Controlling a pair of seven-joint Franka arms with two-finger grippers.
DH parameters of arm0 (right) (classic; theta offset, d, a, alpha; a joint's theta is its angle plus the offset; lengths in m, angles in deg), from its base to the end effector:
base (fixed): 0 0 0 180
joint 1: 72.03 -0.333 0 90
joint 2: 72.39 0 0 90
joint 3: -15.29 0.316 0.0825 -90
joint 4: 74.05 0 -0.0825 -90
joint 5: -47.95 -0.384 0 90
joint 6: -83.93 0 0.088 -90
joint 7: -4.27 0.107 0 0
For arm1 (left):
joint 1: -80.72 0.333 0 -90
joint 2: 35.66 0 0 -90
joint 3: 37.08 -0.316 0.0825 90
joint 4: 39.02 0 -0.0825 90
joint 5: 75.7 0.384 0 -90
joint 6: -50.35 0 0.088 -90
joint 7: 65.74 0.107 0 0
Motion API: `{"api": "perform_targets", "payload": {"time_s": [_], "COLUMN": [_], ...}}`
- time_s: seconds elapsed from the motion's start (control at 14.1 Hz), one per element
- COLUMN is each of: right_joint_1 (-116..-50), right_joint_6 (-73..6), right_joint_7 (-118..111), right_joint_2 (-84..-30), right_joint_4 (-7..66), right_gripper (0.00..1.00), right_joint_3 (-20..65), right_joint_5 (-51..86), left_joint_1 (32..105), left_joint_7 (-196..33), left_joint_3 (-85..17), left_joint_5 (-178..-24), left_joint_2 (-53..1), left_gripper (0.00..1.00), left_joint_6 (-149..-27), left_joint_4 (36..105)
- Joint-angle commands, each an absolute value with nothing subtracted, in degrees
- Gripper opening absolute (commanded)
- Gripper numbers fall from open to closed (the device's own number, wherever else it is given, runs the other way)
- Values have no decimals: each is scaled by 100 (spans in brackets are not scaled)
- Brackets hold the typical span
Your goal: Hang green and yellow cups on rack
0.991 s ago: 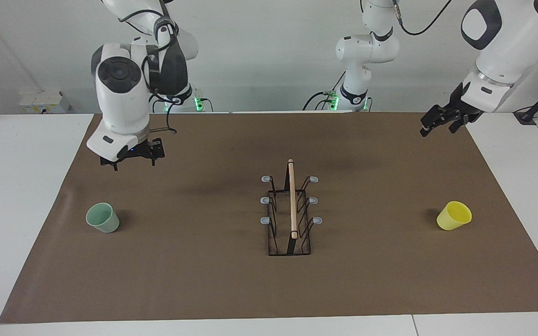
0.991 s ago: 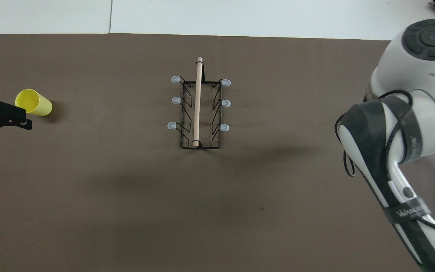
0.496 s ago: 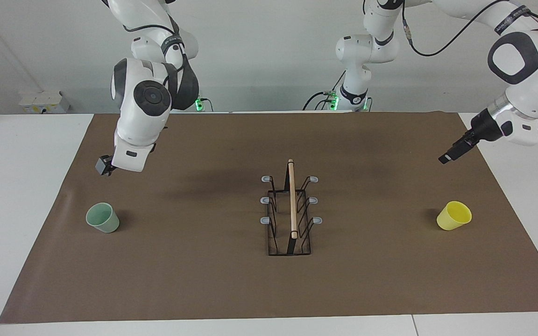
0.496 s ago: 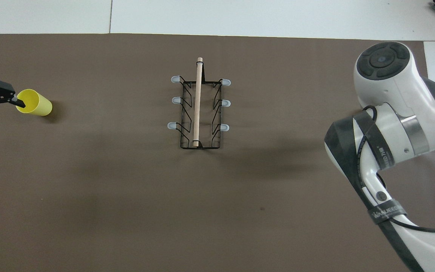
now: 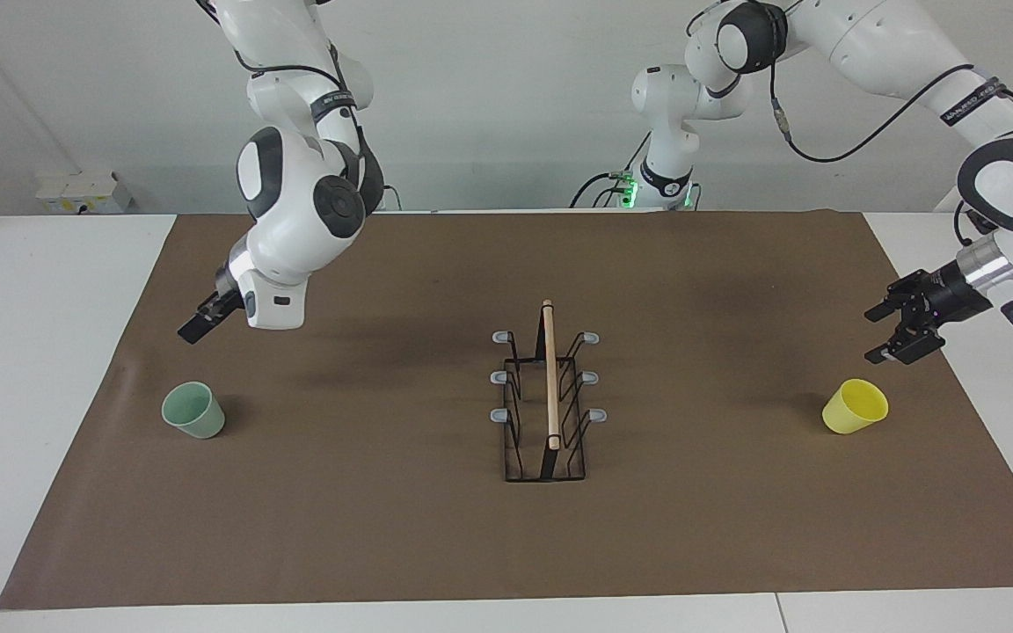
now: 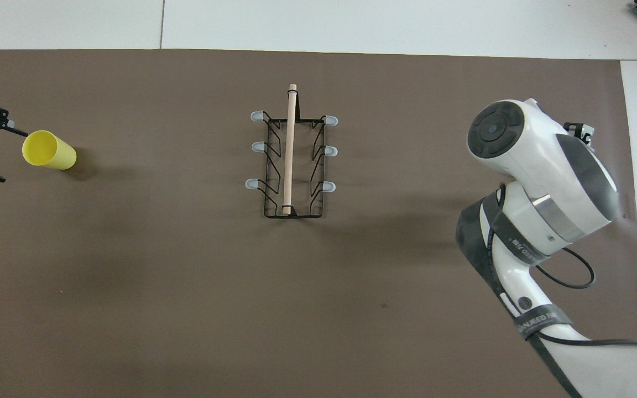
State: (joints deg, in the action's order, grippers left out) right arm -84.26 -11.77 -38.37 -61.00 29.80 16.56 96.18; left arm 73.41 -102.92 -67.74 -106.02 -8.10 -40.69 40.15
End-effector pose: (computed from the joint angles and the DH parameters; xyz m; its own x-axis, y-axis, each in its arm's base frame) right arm 0.5878 0.0654 0.4363 0.3360 0.6038 -0.7228 0.9417 -0.2278 0.2475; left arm 0.6515 0.1528 0.4534 0.4453 0.8322 -0.3306 0.8928 -0.4408 0.0927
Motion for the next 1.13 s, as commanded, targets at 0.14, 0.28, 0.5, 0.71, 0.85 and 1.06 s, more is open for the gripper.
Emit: {"api": "perform_targets", "payload": {"time_s": [0.14, 0.28, 0.5, 0.71, 0.85, 1.06], "right_joint_1": [-8311, -8258, -8354, -8302, -8293, -8206], "right_joint_6": [-2231, -2442, -2461, -2890, -2997, -3435], "right_joint_7": [-3941, -3994, -3784, -3440, -3423, -3431], "right_joint_2": [-6211, -6019, -5404, -5025, -4867, -4840], "right_joint_4": [3993, 3994, 3933, 3950, 3959, 4055], "right_gripper": [100, 100, 100, 100, 100, 100], "right_joint_3": [1652, 1652, 1652, 1652, 1652, 1652], "right_joint_5": [10822, 10965, 11499, 12123, 12510, 12809], "left_joint_1": [7693, 7842, 8465, 8826, 8889, 8810], "left_joint_7": [-10933, -11143, -11346, -11575, -11741, -12102], "left_joint_3": [-6863, -6863, -6714, -6538, -6555, -6538], "left_joint_5": [-11294, -11480, -11988, -12322, -12789, -13184], "left_joint_2": [133, 265, 889, 969, 978, 952], "left_gripper": [98, 98, 98, 98, 99, 100], "left_joint_6": [-4517, -4642, -4668, -4818, -4896, -5072], "left_joint_4": [3481, 3438, 2832, 2953, 3286, 3691]}}
